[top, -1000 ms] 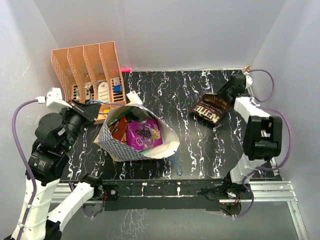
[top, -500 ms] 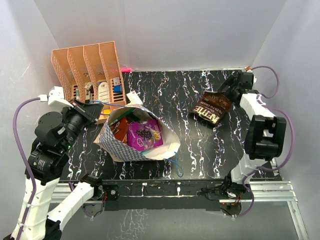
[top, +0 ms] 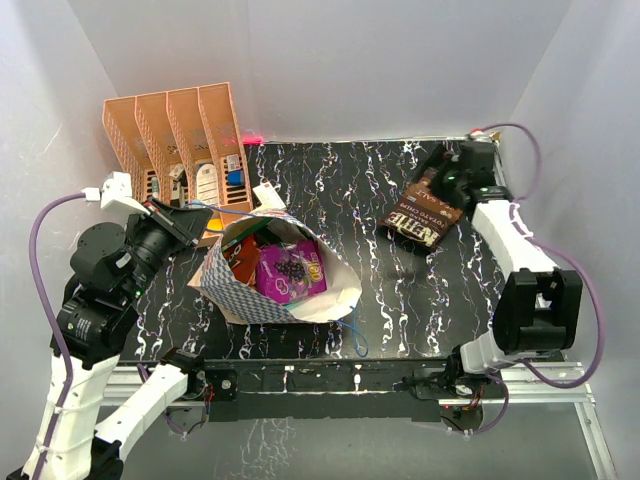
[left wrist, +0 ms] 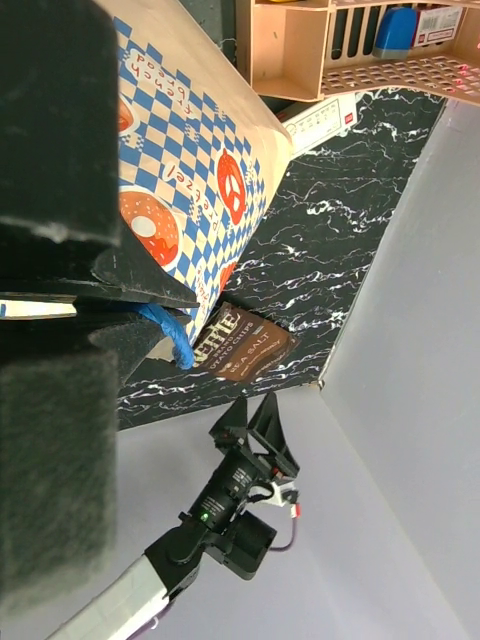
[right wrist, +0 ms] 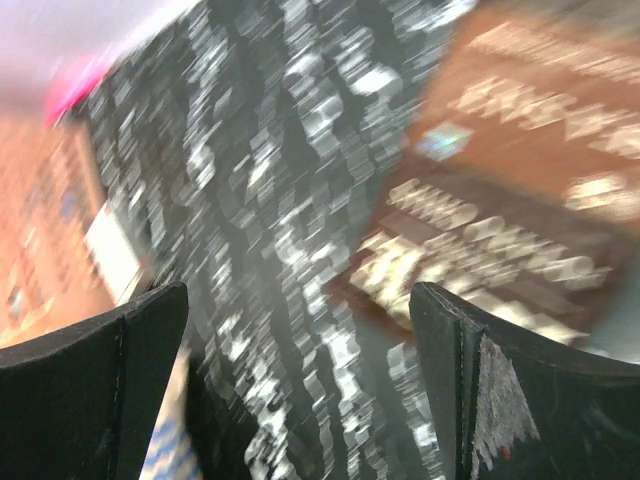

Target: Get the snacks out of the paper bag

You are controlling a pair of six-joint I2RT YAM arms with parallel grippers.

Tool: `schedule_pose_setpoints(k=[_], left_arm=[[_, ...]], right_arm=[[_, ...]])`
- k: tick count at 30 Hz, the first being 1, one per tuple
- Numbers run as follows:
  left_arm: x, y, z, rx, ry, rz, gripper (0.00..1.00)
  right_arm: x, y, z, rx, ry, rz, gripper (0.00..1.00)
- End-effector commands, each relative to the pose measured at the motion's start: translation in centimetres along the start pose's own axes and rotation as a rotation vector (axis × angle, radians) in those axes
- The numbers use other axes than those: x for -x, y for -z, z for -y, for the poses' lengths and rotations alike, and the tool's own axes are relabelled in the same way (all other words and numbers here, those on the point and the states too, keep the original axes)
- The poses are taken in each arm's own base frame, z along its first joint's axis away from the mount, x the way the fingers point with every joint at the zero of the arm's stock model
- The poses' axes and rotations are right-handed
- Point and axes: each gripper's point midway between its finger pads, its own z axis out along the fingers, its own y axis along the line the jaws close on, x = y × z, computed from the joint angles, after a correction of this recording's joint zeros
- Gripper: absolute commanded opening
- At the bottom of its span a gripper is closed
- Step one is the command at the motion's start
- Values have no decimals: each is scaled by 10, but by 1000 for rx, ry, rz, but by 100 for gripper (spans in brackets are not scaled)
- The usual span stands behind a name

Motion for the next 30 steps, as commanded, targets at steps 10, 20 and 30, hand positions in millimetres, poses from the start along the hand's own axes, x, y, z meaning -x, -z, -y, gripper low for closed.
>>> schedule_pose_setpoints(k=[10,20,30], left_arm=[[-1,5,34,-205,-132,-20,0],[-32,9,53,-395,-254,-155,0],[-40,8,47,-358,-167,-190,0]], right_arm=[[-133,184,-224,877,138,-218,98],[-212,278,-232,1102,592,-209,87],[-288,240,-211,974,769,-266,45]])
